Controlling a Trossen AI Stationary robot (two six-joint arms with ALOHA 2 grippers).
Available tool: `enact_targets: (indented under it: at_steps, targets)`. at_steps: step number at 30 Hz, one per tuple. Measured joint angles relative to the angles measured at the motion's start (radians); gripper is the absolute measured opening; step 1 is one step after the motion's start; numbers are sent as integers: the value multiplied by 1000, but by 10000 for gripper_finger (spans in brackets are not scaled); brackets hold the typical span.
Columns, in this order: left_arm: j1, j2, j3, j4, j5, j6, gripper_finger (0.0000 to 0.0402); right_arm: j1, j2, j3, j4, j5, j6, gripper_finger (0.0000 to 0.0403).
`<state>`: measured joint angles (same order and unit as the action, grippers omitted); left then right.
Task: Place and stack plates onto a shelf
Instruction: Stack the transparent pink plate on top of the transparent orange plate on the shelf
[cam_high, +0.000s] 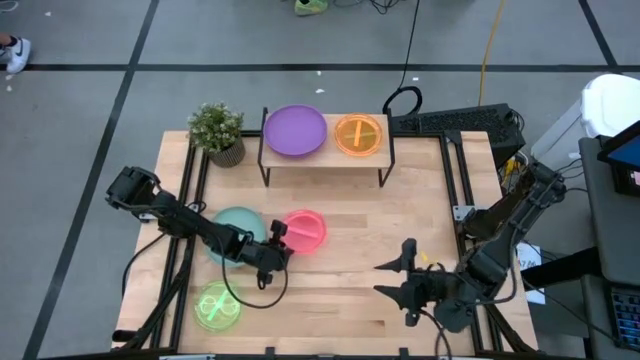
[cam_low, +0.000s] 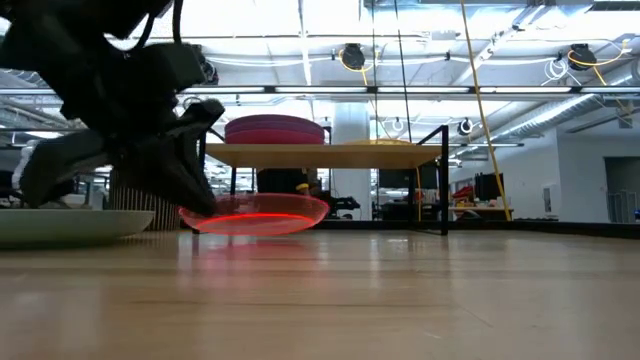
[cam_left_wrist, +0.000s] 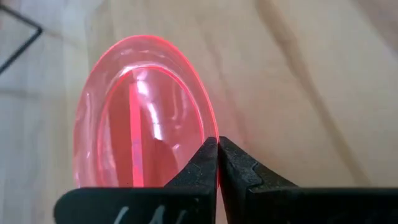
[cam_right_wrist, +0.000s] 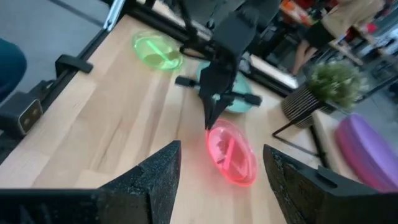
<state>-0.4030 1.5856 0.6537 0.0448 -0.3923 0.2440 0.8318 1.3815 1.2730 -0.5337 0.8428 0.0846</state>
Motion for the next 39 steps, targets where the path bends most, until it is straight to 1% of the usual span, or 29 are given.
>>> enact_targets:
  at_steps: [5,7,14,16,20,25,28,30,34,36,39]
  targets:
    - [-17,0,37,-17,43,74,6,-73,0,-69,109,-102,-33,208]
    - [-22,0,47,-18,56,98,6,-109,0,-105,165,-170,-65,208]
    - [-48,-1,69,-17,128,184,6,-224,0,-258,339,-472,-154,208]
    - [-56,-1,73,-6,130,200,6,-254,0,-309,399,-538,-176,208]
    - [-58,-1,73,60,134,232,6,-316,0,-417,548,-627,-228,208]
    - [-58,-2,74,93,168,251,6,-381,4,-509,689,-690,-269,208]
    - [-58,-2,74,96,183,251,5,-398,31,-523,704,-691,-296,202]
    - [-56,-2,74,117,201,253,5,-403,69,-523,712,-708,-315,192]
    - [-49,-2,74,149,228,274,5,-412,151,-524,789,-743,-359,163]
    - [-49,-2,74,146,229,272,5,-417,176,-524,820,-741,-384,148]
    - [-49,-2,74,130,231,260,5,-420,189,-524,821,-738,-407,125]
